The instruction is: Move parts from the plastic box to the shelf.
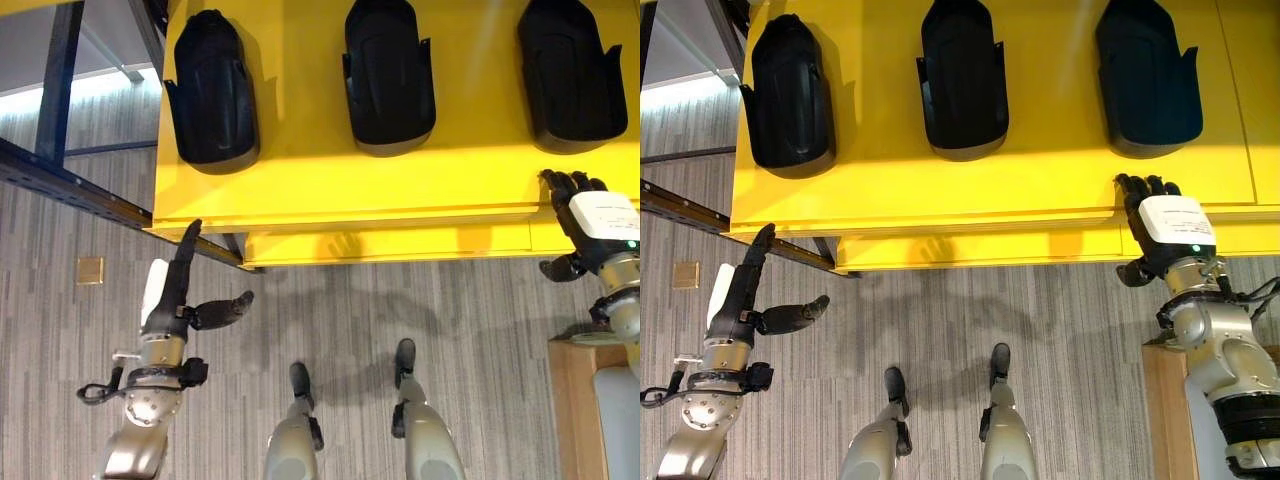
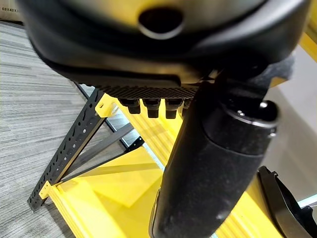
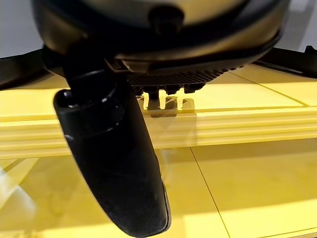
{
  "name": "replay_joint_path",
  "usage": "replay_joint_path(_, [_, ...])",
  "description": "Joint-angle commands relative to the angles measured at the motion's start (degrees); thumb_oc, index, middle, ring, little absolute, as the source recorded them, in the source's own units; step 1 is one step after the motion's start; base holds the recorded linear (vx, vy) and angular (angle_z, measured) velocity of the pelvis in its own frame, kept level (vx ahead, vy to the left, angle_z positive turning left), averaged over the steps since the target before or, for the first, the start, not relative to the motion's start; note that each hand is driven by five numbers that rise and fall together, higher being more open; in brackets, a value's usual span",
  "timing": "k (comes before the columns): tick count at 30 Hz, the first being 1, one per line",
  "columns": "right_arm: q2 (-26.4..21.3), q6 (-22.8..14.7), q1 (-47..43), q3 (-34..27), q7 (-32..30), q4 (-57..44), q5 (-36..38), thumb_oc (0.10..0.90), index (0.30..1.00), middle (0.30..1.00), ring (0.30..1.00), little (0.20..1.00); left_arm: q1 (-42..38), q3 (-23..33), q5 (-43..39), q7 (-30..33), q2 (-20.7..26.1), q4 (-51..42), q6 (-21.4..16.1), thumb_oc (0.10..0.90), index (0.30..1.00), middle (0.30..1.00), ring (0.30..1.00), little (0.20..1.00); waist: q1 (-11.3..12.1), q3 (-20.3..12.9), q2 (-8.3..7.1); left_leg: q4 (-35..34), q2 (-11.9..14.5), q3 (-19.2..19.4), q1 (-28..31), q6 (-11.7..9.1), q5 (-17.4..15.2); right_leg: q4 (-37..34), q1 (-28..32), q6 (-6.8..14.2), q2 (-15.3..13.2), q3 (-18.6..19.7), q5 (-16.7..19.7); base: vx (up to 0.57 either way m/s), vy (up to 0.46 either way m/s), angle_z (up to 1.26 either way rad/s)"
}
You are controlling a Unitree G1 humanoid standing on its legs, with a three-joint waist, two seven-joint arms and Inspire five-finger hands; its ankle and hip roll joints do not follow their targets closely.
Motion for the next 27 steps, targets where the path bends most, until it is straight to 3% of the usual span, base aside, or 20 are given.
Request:
replay_joint_path(1, [-4.11, 1.94, -4.78, -0.94, -3.4, 3.16, 1.47, 0.9, 1.0, 1.0, 1.0, 1.0, -0.4, 2.8, -1.06, 3.9, 3.81, -2.98, -4.21, 0.9, 1.0, 1.0, 1.0, 1.0, -1.02, -2.39, -2.34, 3.03, 2.2, -3.15, -4.72, 1.09, 2.22, 9.45, 0.74, 1.77, -3.97, -0.54, -11.77, 0.0, 0.0, 0.0])
replay_joint_path(27, [-7.88, 3.49, -13.98, 5.21, -3.66, 10.07, 2.95, 0.9, 1.0, 1.0, 1.0, 1.0, 0.08, 4.07, -1.84, 4.81, 4.34, -2.74, -3.97, 0.9, 1.0, 1.0, 1.0, 1.0, 0.4, -0.11, -2.39, 2.24, 1.6, -4.37, -7.15, 1.01, 3.33, 10.63, -1.77, 1.8, -3.97, -1.61, -11.46, 0.0, -0.002, 0.01])
